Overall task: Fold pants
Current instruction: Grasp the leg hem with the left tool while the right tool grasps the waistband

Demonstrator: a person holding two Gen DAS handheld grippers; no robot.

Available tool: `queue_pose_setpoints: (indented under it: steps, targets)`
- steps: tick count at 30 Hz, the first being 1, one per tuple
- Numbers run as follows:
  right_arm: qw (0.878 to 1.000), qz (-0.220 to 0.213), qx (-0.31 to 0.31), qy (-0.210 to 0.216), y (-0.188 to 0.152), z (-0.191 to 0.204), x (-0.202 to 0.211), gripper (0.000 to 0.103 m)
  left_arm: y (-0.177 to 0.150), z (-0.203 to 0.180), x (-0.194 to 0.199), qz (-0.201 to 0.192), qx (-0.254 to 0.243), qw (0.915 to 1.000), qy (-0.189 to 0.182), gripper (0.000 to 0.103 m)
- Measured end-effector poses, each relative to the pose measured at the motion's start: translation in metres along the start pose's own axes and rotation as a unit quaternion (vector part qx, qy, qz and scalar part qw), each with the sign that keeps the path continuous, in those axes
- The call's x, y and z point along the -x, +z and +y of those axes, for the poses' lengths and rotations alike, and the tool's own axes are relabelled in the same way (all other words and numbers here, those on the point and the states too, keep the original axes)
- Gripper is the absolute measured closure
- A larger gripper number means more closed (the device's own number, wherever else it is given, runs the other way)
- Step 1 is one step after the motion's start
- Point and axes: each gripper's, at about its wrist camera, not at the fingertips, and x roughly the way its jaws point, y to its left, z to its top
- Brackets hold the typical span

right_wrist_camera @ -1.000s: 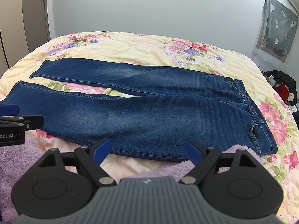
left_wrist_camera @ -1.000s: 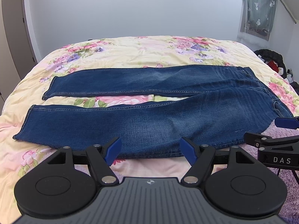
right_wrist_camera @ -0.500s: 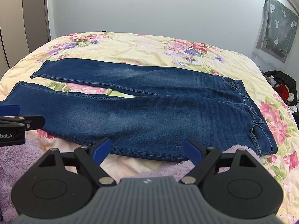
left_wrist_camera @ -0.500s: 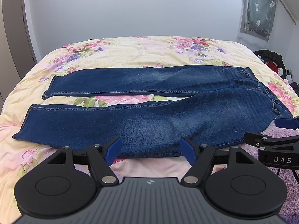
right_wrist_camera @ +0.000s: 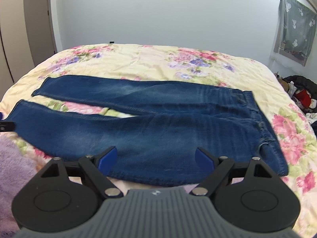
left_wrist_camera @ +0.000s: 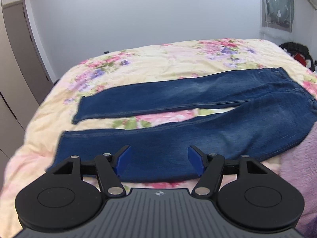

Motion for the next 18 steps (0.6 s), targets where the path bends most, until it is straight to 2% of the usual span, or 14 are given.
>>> queue_pose_setpoints:
  steps: [7,14,18]
  targets:
    - [0.996,-0.029,0.049,-0.074,0.034,-0.088,0.001,0.021,0.012,0.068,-0.02,0.014,-0.012,0.9987,0.048,0.031]
    - [0.99,0.021,0.064,-0.125,0.053,-0.179,-0.024,0.021,0.009,0.119,-0.043,0.048,-0.079,0.9912,0.094,0.032]
    - [0.977,0.068,0.096,-0.18,0.043,-0.22,-0.048,0.023,-0.005,0.14,-0.06,0.065,-0.128,0.9854,0.092,0.032]
